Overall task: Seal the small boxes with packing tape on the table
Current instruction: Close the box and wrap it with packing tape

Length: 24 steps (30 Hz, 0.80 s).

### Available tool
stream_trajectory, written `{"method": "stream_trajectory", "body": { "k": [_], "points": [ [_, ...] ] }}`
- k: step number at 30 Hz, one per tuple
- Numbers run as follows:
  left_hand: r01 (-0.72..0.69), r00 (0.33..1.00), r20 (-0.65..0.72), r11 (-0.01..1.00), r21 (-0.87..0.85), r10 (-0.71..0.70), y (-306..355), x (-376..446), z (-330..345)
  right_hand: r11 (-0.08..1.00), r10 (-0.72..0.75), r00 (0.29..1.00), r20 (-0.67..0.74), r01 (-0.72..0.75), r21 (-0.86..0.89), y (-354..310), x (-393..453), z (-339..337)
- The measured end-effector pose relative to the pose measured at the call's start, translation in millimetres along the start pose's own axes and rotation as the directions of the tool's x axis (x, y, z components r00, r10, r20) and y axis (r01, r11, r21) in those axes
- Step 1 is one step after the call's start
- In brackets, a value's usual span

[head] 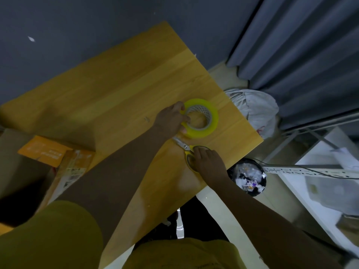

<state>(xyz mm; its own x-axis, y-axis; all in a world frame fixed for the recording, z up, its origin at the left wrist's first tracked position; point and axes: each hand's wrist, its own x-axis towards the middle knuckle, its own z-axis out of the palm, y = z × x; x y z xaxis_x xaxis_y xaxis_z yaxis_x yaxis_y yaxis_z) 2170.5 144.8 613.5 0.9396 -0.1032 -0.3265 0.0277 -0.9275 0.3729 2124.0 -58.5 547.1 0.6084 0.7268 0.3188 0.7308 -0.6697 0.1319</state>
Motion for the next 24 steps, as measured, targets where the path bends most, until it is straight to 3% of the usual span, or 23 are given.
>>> {"method": "stream_trajectory", "body": {
  "k": [3,4,12,18,21,24],
  "points": [
    [0.137,0.990,-0.001,0.950,-0.282,-0.143,0.7,1.5,-0.7,1.000,-0.010,1.000,-0.018,0.010,-0.005,2.8,-2.3,2.4],
    [0.149,0.988,-0.001,0.943,-0.299,-0.156,1.7,2.5,-0.4,1.000,-0.017,0.999,-0.028,0.017,-0.005,2.6,-2.0,2.5],
    [0.034,0.998,0.057,0.995,0.092,-0.039,5.5,1.7,-7.4,0.991,-0.128,0.991,-0.028,0.127,-0.032,11.1,-1.8,-7.2],
    [0.044,0.996,0.068,0.992,0.115,-0.052,7.9,1.8,-7.5,0.994,-0.100,0.994,-0.034,0.101,0.040,8.3,-14.0,-14.6],
    [0.057,0.995,0.074,0.992,0.115,-0.066,9.0,3.6,-7.0,0.973,-0.223,0.971,0.088,0.217,0.071,7.3,-33.1,-17.3],
    [0.062,0.994,0.083,0.992,0.106,-0.071,8.6,4.2,-6.3,0.989,-0.090,0.974,0.209,0.062,0.136,1.0,-43.2,-22.9]
  ]
}}
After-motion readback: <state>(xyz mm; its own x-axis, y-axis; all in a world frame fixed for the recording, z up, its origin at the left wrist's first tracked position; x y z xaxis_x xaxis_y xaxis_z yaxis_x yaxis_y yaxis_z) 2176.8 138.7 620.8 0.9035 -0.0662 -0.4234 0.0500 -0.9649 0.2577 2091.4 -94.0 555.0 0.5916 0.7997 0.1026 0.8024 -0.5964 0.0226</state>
